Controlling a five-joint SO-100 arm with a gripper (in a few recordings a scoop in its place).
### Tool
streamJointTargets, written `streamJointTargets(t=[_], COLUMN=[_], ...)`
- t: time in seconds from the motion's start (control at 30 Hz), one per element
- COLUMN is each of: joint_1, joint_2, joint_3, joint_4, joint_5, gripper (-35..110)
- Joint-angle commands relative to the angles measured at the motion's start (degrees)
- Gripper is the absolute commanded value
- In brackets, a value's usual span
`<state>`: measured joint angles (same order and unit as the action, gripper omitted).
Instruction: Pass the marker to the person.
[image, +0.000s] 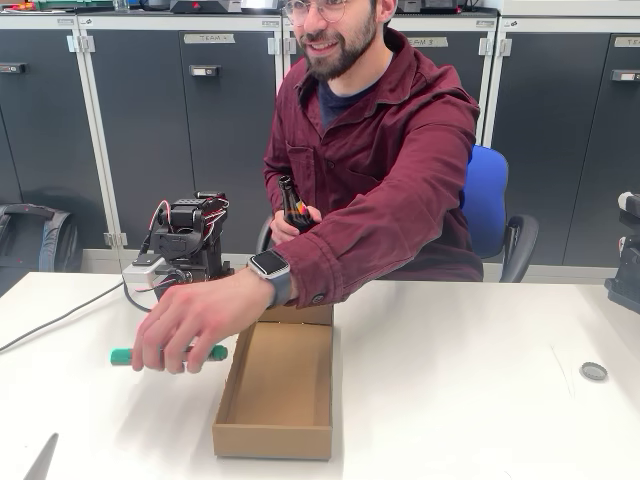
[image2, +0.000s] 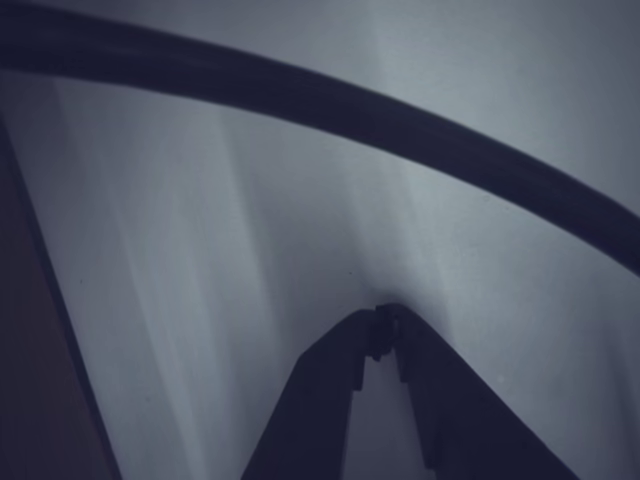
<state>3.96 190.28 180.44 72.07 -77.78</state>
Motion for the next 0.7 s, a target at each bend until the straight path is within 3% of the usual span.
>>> streamJointTargets(t=[0.0, 0.67], joint_1=[0.09, -0.53], joint_2=[0.53, 0.44], joint_3=[1.32, 1.32], joint_4=[0.26, 0.09], joint_5=[-0.44, 0.0], gripper=[-5, -5])
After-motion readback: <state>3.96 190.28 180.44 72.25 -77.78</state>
